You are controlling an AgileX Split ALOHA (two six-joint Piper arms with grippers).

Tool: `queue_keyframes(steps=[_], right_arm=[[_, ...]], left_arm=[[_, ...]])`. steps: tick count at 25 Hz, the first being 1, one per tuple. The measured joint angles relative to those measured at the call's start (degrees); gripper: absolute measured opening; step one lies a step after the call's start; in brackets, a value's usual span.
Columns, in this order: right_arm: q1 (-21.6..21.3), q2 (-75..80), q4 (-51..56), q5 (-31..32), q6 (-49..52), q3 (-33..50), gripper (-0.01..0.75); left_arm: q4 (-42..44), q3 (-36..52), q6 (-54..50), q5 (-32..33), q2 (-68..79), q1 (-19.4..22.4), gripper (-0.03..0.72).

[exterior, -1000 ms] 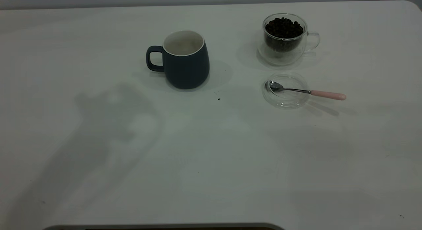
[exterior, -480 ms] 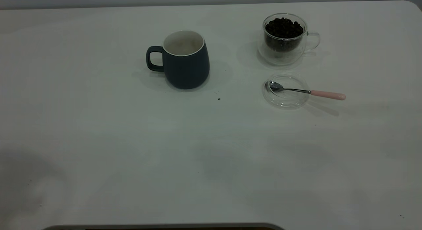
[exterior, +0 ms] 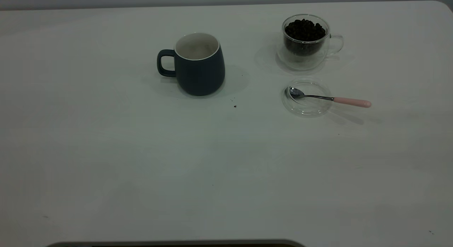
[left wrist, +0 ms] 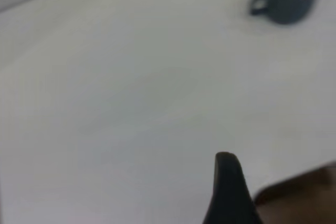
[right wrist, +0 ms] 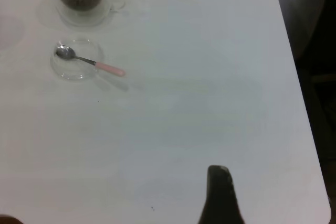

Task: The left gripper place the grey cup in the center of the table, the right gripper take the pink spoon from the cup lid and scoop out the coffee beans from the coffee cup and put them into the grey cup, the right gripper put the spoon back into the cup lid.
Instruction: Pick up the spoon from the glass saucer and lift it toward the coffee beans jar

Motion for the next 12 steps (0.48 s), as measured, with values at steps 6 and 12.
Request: queue_keyframes(steps=[6,12], right_arm=[[0.0,0.0,0.0,0.0,0.0,0.0,0.579],[0.0,0.0,0.0,0.0,0.0,0.0,0.579]], left_arm=[[-9.8,9.5,2.4,0.0,-9.6,0.0,0.565],[-13.8,16.3,5.4,0.0,-10.9,0.0,0.565]])
